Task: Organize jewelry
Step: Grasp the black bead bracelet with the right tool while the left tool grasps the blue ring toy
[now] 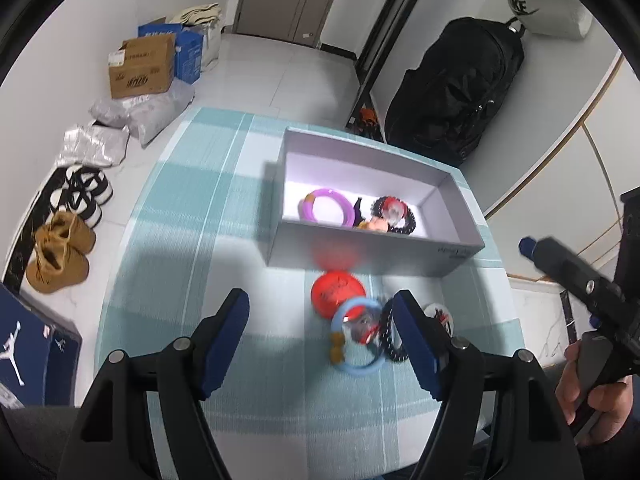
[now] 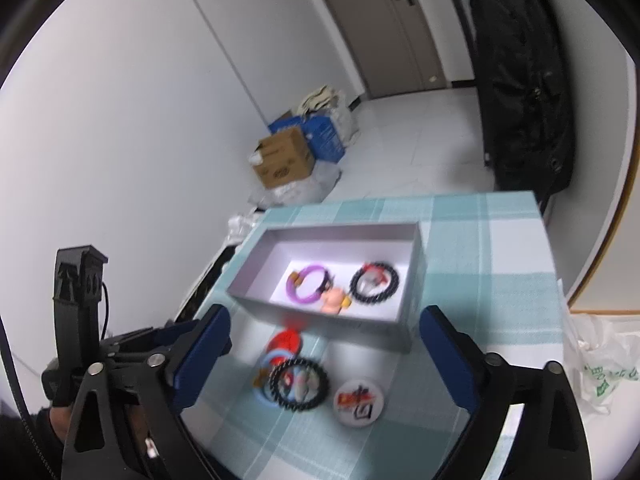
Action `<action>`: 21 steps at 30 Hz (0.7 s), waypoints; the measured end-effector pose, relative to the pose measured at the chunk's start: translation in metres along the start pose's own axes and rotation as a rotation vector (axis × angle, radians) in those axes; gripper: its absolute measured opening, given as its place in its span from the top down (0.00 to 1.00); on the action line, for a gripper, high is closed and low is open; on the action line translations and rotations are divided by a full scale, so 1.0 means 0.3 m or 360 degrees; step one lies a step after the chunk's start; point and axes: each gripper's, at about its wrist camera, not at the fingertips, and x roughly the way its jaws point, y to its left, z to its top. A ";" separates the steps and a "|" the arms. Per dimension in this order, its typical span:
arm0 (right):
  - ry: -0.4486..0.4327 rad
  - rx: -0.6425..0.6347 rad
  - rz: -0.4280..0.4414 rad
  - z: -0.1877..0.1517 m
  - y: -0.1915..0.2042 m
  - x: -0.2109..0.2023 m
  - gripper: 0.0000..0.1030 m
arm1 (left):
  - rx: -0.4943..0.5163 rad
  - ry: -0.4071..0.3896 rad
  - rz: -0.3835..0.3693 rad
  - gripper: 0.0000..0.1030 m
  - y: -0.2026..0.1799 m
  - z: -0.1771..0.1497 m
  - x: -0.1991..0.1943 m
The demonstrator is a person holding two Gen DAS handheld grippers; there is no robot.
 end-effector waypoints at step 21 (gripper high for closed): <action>0.0464 -0.0368 -0.0138 -0.153 0.111 0.268 0.05 | -0.0053 -0.0053 0.0059 0.31 0.078 -0.078 -0.071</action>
